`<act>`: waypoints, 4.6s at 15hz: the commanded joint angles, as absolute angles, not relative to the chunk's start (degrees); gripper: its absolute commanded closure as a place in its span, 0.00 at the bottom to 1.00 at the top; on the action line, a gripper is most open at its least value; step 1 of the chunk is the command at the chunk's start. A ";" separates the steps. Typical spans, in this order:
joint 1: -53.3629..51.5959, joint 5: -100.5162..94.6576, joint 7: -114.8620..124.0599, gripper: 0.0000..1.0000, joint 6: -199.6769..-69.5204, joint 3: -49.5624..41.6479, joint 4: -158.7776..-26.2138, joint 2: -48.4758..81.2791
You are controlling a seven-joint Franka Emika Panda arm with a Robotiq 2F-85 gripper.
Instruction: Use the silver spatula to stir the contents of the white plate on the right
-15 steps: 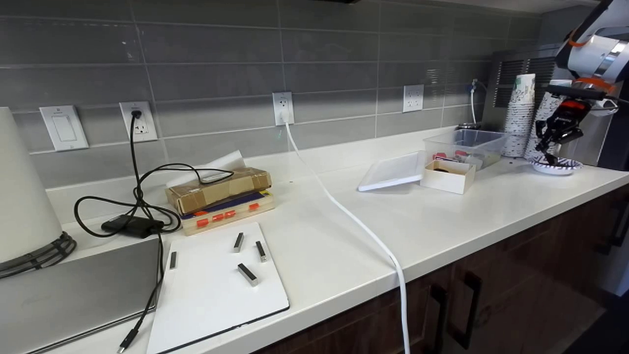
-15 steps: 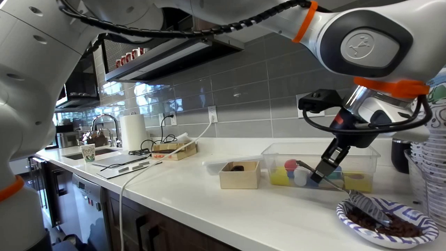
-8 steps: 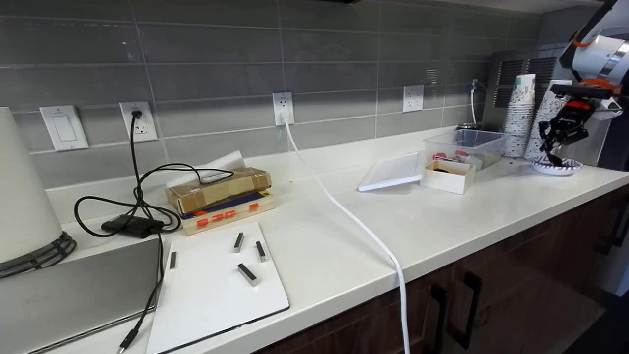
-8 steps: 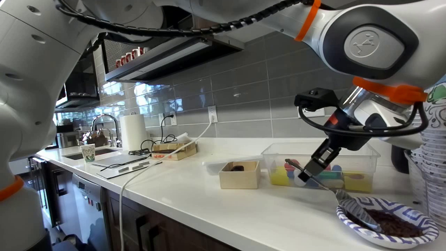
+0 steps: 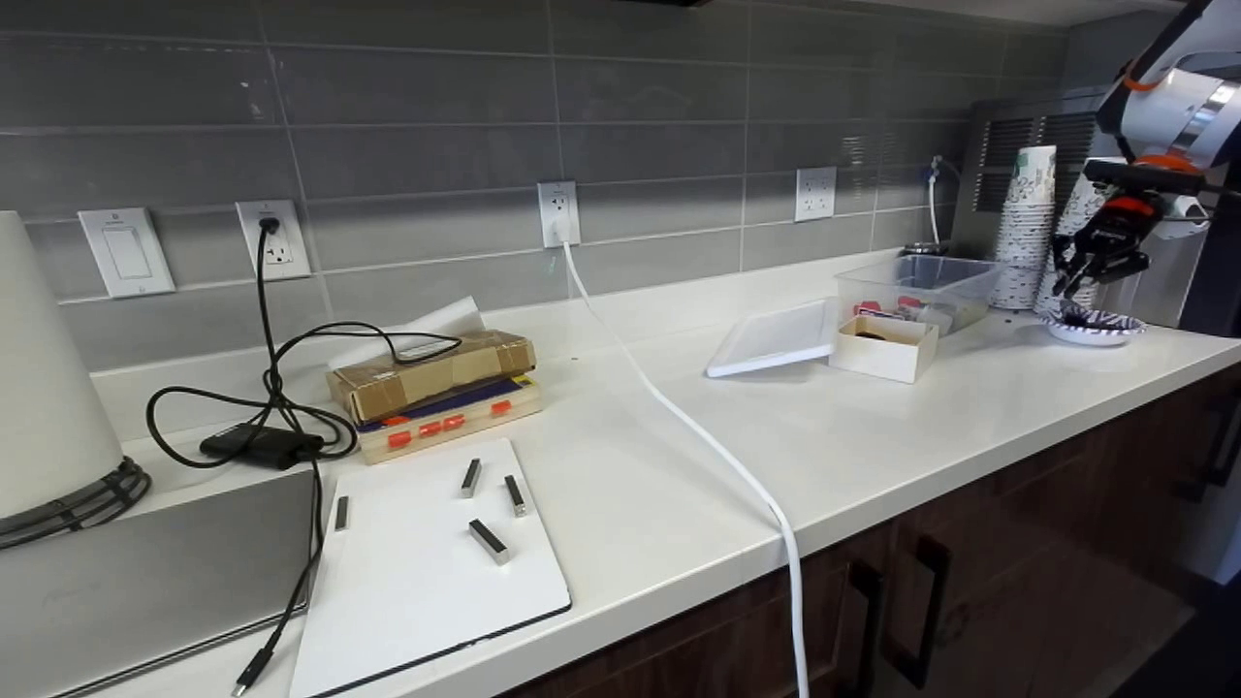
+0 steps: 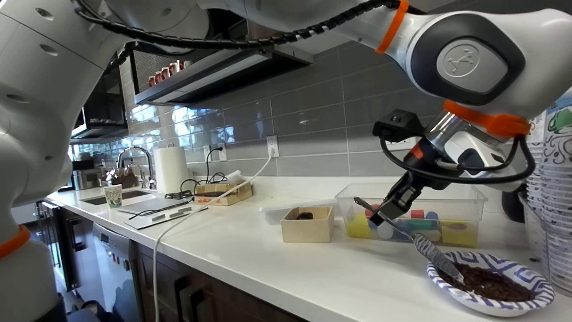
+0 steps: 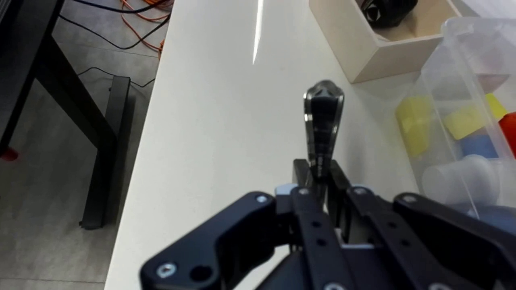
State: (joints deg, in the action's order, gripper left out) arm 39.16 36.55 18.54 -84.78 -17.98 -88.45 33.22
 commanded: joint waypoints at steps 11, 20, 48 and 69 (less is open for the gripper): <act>40.02 38.14 20.38 0.97 -91.40 -18.43 -84.43 36.27; 39.32 34.61 28.16 0.97 -86.69 -19.22 -85.95 34.80; 32.73 29.76 38.91 0.97 -98.64 -20.26 -86.76 34.93; 29.60 26.49 42.94 0.00 -103.02 -19.60 -88.01 36.66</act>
State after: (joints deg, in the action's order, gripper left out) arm 29.45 26.43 42.84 -103.14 -19.55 -87.61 37.58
